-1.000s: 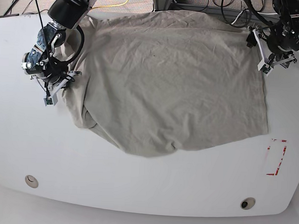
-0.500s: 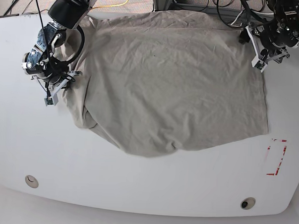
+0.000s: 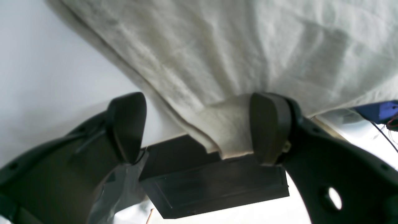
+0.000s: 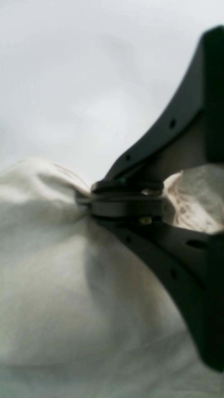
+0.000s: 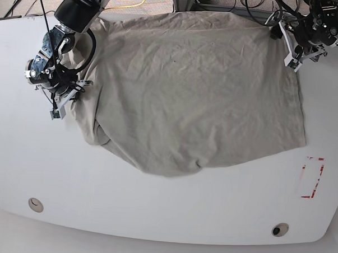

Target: Layout the t-shirt on the table in an organized manner, then fold the t-shirt properly

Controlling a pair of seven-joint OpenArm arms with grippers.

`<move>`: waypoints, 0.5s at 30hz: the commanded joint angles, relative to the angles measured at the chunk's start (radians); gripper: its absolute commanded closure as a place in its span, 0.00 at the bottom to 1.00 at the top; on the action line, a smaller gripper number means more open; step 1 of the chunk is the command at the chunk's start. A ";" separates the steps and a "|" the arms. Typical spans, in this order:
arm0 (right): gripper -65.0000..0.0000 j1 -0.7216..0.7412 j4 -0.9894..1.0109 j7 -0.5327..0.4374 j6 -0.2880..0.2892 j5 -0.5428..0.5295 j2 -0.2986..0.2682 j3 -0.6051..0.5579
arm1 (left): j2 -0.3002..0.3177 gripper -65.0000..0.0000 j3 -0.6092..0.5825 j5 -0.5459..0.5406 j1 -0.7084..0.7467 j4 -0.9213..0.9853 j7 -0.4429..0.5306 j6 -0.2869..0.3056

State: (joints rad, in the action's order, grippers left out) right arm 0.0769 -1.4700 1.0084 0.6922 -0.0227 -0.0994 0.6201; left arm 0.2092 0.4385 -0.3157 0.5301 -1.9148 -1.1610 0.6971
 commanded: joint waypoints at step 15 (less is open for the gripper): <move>0.94 -0.004 0.002 0.046 0.006 0.027 -0.001 -0.004 | 0.009 0.51 0.006 -0.006 0.005 -0.012 0.005 0.001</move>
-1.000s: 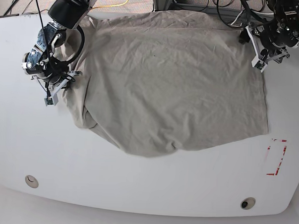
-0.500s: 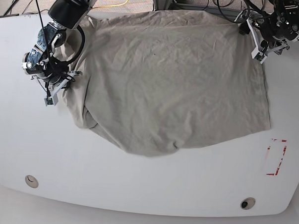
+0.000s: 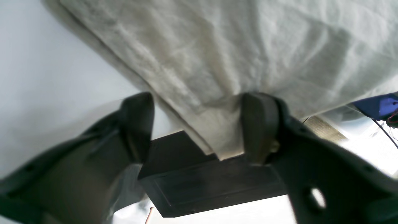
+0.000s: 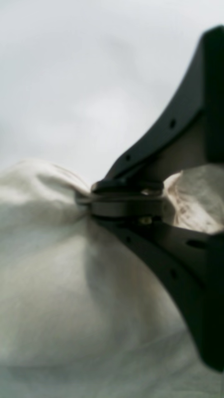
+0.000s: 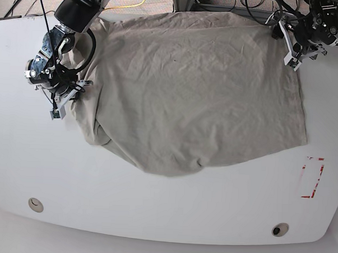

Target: Layout the t-shirt on the table in an organized manner, then fold the t-shirt properly

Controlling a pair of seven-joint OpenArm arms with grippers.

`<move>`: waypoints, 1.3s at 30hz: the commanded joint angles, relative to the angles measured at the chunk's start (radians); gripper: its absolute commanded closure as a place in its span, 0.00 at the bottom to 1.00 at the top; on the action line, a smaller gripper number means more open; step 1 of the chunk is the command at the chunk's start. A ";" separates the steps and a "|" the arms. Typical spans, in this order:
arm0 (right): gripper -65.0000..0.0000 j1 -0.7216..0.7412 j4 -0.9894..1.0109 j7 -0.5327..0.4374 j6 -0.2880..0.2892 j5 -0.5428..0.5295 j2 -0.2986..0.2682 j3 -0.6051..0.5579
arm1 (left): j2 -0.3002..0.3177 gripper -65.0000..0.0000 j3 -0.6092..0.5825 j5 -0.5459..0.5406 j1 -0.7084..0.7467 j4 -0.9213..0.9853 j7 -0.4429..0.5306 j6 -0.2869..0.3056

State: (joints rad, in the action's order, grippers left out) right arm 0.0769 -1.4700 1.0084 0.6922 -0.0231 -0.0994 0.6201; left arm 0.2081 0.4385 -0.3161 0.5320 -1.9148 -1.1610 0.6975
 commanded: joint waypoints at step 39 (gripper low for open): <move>0.94 -0.002 0.004 0.046 0.006 0.027 -0.001 -0.003 | 0.104 0.31 0.159 -0.199 -0.042 -0.013 -0.096 0.001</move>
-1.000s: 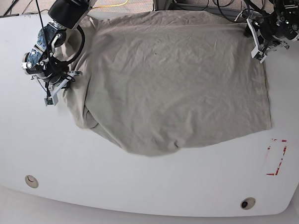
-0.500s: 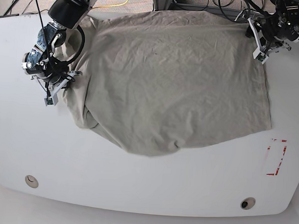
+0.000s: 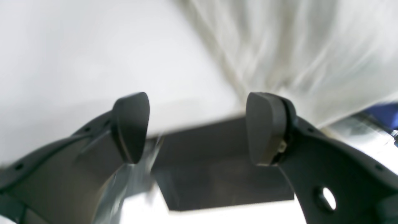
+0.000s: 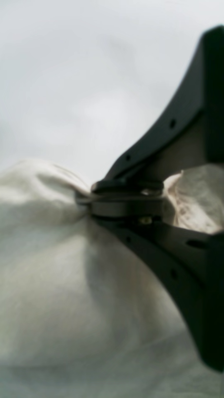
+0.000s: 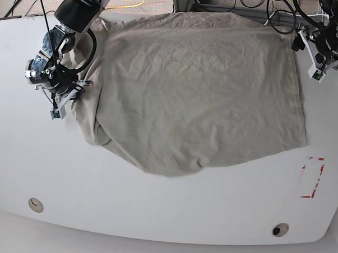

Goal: Layout the t-shirt on the table in an organized manner, then fold the t-shirt properly
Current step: 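Grasp the shirt's corner with the left gripper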

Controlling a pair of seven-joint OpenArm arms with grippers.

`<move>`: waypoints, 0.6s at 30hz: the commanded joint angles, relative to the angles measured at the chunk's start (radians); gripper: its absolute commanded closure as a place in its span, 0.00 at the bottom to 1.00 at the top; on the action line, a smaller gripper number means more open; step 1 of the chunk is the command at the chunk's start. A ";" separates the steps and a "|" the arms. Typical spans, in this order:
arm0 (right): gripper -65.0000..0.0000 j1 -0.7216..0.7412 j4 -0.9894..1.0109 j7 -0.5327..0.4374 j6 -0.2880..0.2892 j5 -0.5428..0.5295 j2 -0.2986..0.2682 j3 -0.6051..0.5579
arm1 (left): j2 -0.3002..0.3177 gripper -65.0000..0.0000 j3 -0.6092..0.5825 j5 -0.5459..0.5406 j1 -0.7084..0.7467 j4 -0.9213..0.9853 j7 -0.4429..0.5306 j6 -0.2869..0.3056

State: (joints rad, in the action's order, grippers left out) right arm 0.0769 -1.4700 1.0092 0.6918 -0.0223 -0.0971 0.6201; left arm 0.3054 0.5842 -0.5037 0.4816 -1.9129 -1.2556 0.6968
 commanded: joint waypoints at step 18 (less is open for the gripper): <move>0.94 -0.002 0.001 0.047 0.006 0.026 -0.002 -0.003 | -0.022 0.31 0.021 -0.114 0.007 0.138 -0.017 0.001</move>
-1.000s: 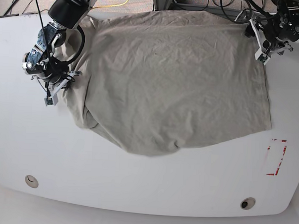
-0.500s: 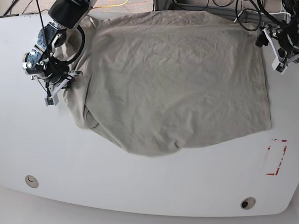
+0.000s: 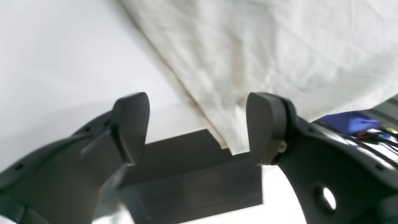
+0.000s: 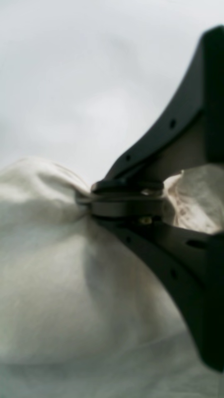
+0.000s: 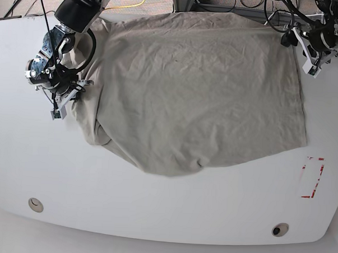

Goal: Layout the t-shirt on the table in an organized manner, then fold the t-shirt properly
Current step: 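Grasp the shirt's corner with the left gripper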

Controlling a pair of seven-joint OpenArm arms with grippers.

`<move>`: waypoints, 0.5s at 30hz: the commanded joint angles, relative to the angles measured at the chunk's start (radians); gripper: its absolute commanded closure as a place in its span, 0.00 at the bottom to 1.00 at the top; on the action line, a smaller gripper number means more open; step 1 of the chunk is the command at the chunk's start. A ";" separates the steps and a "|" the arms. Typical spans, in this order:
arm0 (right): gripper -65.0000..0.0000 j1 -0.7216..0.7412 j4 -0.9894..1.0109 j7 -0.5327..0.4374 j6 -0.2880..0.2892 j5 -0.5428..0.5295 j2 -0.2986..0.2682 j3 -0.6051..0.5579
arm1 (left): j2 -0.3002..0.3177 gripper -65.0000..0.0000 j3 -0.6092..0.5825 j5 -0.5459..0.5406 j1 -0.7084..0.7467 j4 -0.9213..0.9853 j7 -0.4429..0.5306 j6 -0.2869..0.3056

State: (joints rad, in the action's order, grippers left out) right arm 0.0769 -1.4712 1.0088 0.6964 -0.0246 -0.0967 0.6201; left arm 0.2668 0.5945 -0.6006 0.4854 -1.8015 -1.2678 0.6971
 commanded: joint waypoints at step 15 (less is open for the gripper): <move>0.94 -0.002 0.005 0.048 0.002 0.028 -0.004 -0.003 | 0.010 0.31 0.000 -0.034 0.003 0.102 -0.005 0.001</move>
State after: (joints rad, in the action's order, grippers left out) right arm 0.0769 -1.4708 1.0092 0.6971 -0.0242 -0.0971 0.6201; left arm 0.2775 0.6075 -0.6487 0.4793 -1.7050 -1.2423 0.7002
